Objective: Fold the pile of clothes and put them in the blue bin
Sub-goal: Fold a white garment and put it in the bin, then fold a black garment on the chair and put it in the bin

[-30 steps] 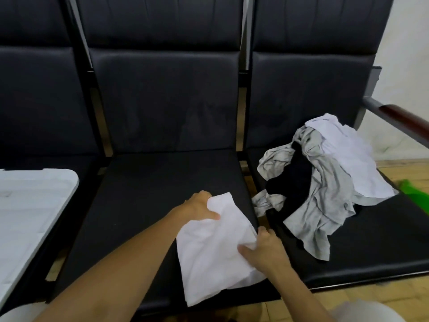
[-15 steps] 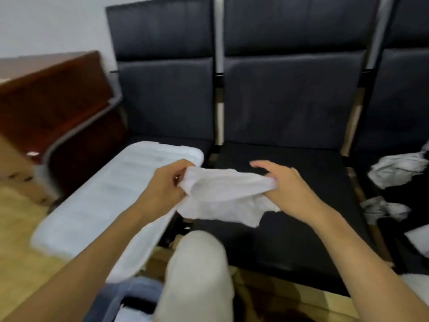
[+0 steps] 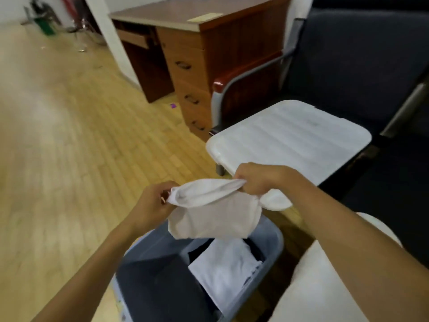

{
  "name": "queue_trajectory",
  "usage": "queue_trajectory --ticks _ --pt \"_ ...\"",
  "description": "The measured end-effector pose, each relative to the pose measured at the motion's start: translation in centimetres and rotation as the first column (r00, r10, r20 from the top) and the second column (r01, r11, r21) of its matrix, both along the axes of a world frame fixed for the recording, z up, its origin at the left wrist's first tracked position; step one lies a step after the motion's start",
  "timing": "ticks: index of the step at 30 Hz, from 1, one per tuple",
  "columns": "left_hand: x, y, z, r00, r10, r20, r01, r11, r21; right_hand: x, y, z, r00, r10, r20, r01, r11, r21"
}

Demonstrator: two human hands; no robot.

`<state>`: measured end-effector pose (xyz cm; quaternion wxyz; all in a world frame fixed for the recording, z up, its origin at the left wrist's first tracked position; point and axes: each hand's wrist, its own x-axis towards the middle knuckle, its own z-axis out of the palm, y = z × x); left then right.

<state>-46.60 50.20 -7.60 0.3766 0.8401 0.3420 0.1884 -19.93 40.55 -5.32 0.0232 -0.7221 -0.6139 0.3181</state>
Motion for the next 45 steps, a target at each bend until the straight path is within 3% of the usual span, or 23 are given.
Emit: queue_trajectory --ticks 4,7,10,13,15,19,24,29,34,37,40,45 --pt "-2.8 1.1 -3.8 0.987 0.134 -0.087 -0.134 0.991 0.006 -3.3 2.7 -2.5 0.999 0.034 -0.008 -0.034 0.999 -0.026" --pt "-3.4 -0.1 -5.6 0.987 0.145 -0.067 -0.147 0.989 -0.022 -4.1 3.2 -4.4 0.999 0.040 -0.013 -0.040 0.999 -0.020" --pt "-4.4 -1.8 -8.3 0.989 -0.041 -0.143 0.025 0.994 -0.108 -3.8 1.6 -7.1 0.990 0.123 0.065 -0.111 0.980 -0.165" --pt "-4.9 -3.3 -10.7 0.880 -0.323 -0.348 0.235 0.933 -0.274 -2.6 -1.2 -9.4 0.946 0.284 0.157 -0.179 0.860 -0.479" --pt "-3.7 -3.5 -11.0 0.857 -0.350 -0.377 0.267 0.929 -0.256 -1.5 -2.8 -9.5 0.944 0.290 0.159 -0.171 0.839 -0.516" --pt "1.7 -3.4 -8.7 0.914 -0.291 -0.282 0.262 0.955 -0.137 0.0 -4.7 -6.5 0.981 0.166 0.096 -0.123 0.929 -0.348" --pt "12.9 -5.8 -3.7 0.922 -0.354 -0.157 0.348 0.935 -0.062 3.6 -9.2 -1.2 1.000 -0.018 0.020 0.019 0.998 -0.051" --pt "27.0 -13.0 0.2 0.828 -0.559 -0.044 0.560 0.829 -0.003 10.9 -19.4 1.9 0.931 -0.353 -0.094 0.366 0.906 0.214" --pt "39.2 -25.7 1.3 0.652 -0.754 -0.081 0.757 0.654 0.011 19.2 -34.4 -0.4 0.676 -0.735 -0.047 0.715 0.639 0.283" --pt "44.0 -32.2 0.2 0.568 -0.821 -0.065 0.820 0.571 -0.045 22.2 -45.8 -4.9 0.319 -0.933 0.165 0.837 0.359 0.413" --pt "46.8 -36.3 -1.1 0.476 -0.872 -0.114 0.871 0.485 -0.079 22.6 -54.2 -8.0 -0.055 -0.944 0.325 0.929 0.071 0.363" --pt "50.3 -40.3 -3.7 0.430 -0.890 -0.153 0.890 0.446 -0.093 22.5 -62.1 -9.6 -0.355 -0.876 0.325 0.908 -0.241 0.343"
